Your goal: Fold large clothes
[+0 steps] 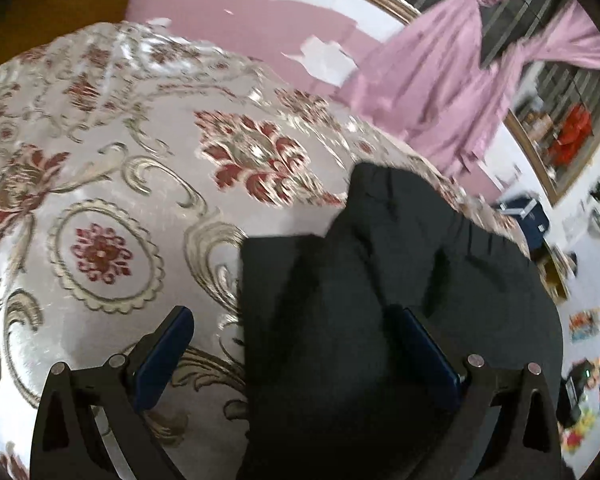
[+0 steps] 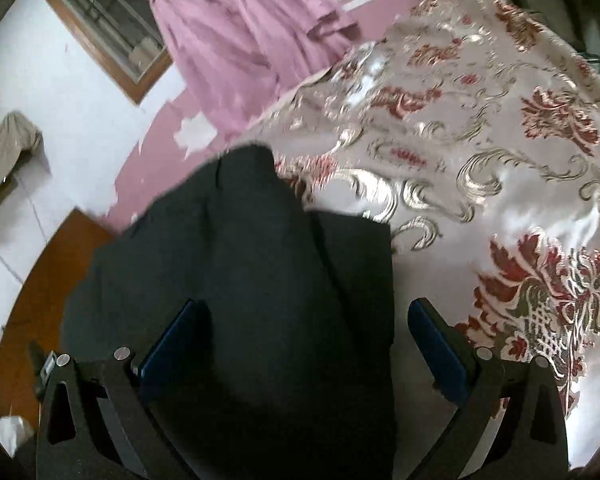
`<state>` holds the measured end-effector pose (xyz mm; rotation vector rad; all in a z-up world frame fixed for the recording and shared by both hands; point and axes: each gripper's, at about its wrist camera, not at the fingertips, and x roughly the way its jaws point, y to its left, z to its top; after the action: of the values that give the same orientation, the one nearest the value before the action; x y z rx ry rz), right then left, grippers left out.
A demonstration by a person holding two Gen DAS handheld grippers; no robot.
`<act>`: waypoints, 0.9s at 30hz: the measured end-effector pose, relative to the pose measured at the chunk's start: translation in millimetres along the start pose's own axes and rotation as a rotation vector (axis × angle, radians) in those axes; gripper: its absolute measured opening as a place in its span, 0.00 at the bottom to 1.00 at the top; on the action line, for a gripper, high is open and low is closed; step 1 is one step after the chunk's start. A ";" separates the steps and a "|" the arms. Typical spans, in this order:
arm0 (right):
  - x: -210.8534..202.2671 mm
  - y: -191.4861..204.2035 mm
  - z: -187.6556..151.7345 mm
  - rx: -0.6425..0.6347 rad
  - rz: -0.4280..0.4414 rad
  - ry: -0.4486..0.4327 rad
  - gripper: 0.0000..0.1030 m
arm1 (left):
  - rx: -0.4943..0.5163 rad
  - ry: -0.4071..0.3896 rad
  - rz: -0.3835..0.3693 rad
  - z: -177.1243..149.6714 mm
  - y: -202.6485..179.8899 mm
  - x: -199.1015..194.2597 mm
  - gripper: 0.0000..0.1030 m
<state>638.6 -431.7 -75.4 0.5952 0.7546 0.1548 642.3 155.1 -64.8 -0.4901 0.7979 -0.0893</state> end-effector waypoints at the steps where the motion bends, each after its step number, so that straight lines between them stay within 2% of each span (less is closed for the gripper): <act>1: 1.2 0.9 -0.4 -0.007 0.010 0.011 0.99 | 0.006 0.019 -0.023 -0.3 0.4 1.3 1.00; 6: 9.7 -3.0 -0.5 -0.018 0.101 0.108 0.99 | 0.028 0.146 -0.165 -5.0 3.8 5.4 1.00; 11: 10.3 -13.9 -0.3 -0.037 0.224 0.196 0.99 | 0.076 0.219 -0.207 -8.7 0.7 6.9 1.00; 14: 9.8 -22.1 -2.3 -0.018 0.267 0.206 0.99 | 0.081 0.248 -0.233 -11.2 -2.5 11.0 1.00; 19: 9.1 -21.6 -6.9 0.005 0.260 0.219 0.99 | 0.107 0.272 -0.245 -16.9 -9.7 14.7 1.00; 22: 6.8 -14.0 -8.0 -0.016 0.242 0.240 0.99 | 0.114 0.333 -0.298 -21.0 -14.8 15.8 1.00; 27: 4.2 -2.8 -10.1 -0.037 0.287 0.291 0.99 | 0.142 0.358 -0.321 -22.5 -24.4 10.2 1.00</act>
<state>634.6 -428.1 -85.3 0.6521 0.9428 0.5278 636.2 122.2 -73.8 -0.4702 1.0485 -0.5391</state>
